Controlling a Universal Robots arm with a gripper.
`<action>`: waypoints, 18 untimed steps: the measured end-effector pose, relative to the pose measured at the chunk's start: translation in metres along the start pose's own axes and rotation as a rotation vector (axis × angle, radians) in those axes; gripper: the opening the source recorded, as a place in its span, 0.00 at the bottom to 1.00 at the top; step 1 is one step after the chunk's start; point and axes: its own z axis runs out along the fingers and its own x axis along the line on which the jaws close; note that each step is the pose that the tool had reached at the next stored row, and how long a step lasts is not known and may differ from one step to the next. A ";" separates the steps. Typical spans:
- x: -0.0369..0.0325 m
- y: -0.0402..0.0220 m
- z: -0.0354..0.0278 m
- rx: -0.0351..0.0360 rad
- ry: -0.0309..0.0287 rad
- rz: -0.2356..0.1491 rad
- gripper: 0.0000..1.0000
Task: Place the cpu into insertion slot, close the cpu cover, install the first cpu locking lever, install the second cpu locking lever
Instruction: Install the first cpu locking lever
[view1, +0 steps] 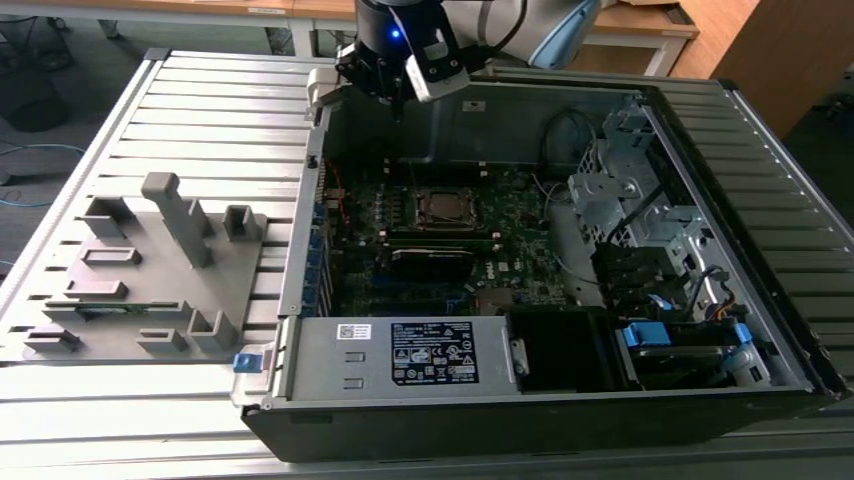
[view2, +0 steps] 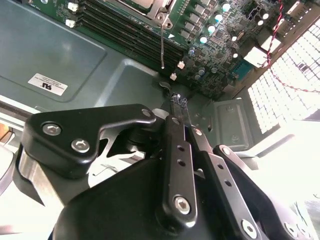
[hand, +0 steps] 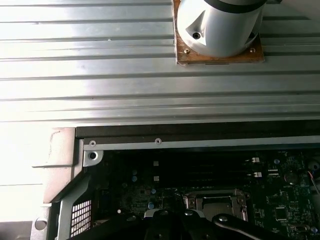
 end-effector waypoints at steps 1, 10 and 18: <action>0.0000 0.0000 0.0000 0.0000 0.0000 0.000 0.11; 0.0007 -0.0015 0.0032 0.0002 -0.0004 0.000 0.11; 0.0042 -0.0046 0.0116 -0.0002 -0.0016 0.000 0.11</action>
